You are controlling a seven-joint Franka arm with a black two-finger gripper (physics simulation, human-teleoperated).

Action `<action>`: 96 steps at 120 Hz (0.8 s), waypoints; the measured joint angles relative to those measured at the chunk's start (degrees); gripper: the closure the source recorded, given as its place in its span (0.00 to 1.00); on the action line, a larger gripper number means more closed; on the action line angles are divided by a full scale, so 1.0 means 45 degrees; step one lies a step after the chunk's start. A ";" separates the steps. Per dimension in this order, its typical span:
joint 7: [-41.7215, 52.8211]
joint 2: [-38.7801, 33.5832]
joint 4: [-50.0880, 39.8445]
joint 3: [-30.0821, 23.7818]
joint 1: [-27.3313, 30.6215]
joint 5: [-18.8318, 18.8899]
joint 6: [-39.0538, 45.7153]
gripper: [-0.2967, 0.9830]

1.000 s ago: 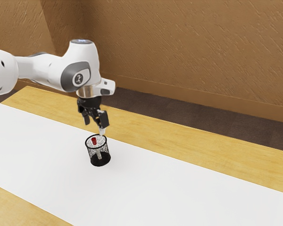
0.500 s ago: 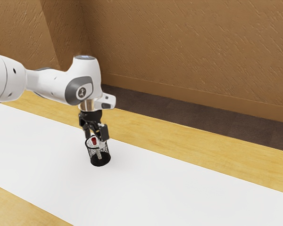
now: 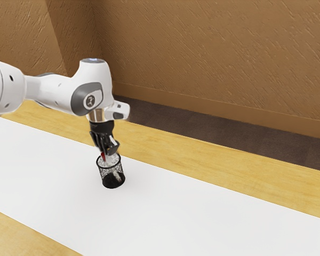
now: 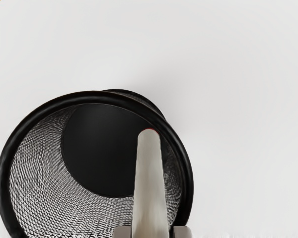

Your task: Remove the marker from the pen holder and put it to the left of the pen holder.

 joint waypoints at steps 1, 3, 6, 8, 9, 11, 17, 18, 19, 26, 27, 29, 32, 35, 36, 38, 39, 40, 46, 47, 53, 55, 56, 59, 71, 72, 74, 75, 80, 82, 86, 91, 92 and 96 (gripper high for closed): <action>-0.0001 -0.0040 0.0001 0.0002 0.0006 0.0008 -0.0021 0.79; -0.0004 -0.0120 0.0005 0.0006 0.0021 0.0025 -0.0064 0.79; -0.0010 -0.0269 0.0012 0.0010 0.0043 0.0053 -0.0137 0.80; -0.0014 -0.0366 0.0021 0.0017 0.0057 0.0075 -0.0195 0.80; -0.0016 -0.0427 0.0026 0.0020 0.0064 0.0086 -0.0227 0.80; -0.0021 -0.0547 0.0041 0.0024 0.0076 0.0111 -0.0288 0.81; -0.0029 -0.0896 0.0120 0.0030 0.0097 0.0176 -0.0488 0.81; -0.0030 -0.0951 0.0138 0.0031 0.0098 0.0186 -0.0526 0.82; -0.0031 -0.1011 0.0157 0.0040 0.0093 0.0195 -0.0564 0.82; -0.0037 -0.1504 0.0259 0.0141 0.0074 0.0247 -0.0874 0.82; -0.0038 -0.1588 0.0272 0.0153 0.0079 0.0253 -0.0924 0.82; -0.0040 -0.1759 0.0294 0.0191 0.0076 0.0266 -0.1022 0.83; -0.0043 -0.2005 0.0338 0.0269 0.0061 0.0283 -0.1169 0.83; -0.0045 -0.2228 0.0447 0.0342 0.0056 0.0297 -0.1340 0.83; -0.0046 -0.2289 0.0485 0.0360 0.0063 0.0303 -0.1396 0.83; -0.0047 -0.2398 0.0611 0.0388 0.0082 0.0313 -0.1526 0.83; -0.0048 -0.2443 0.0675 0.0402 0.0093 0.0319 -0.1589 0.83; -0.0049 -0.2480 0.0744 0.0412 0.0107 0.0325 -0.1652 0.83; -0.0042 -0.2627 0.1357 0.0486 0.0175 0.0382 -0.2067 0.83; -0.0037 -0.2638 0.1460 0.0514 0.0172 0.0392 -0.2132 0.83; 0.0010 -0.2670 0.1895 0.0635 0.0196 0.0432 -0.2462 0.84; 0.0031 -0.2664 0.1976 0.0646 0.0234 0.0436 -0.2538 0.84; 0.0042 -0.2659 0.2007 0.0665 0.0240 0.0436 -0.2565 0.84; 0.0075 -0.2637 0.2046 0.0829 0.0152 0.0433 -0.2564 0.84; 0.0212 -0.2596 0.1281 0.1181 0.0110 0.0441 -0.1735 0.84; 0.0229 -0.2594 0.1184 0.1200 0.0118 0.0439 -0.1613 0.84; 0.0266 -0.2588 0.0920 0.1276 0.0096 0.0438 -0.1307 0.84; 0.0288 -0.2583 0.0779 0.1325 0.0075 0.0438 -0.1135 0.84; 0.0409 -0.2555 0.0088 0.1568 -0.0025 0.0435 -0.0193 0.84; 0.0461 -0.2512 -0.0194 0.1666 -0.0061 0.0436 0.0241 0.84; 0.0568 -0.2407 -0.0673 0.1809 -0.0073 0.0440 0.1163 0.84; 0.0706 -0.2246 -0.1165 0.1919 0.0003 0.0455 0.2372 0.84; 0.0735 -0.2203 -0.1250 0.1935 0.0029 0.0458 0.2616 0.84; 0.0846 -0.1989 -0.1558 0.1982 0.0166 0.0474 0.3606 0.84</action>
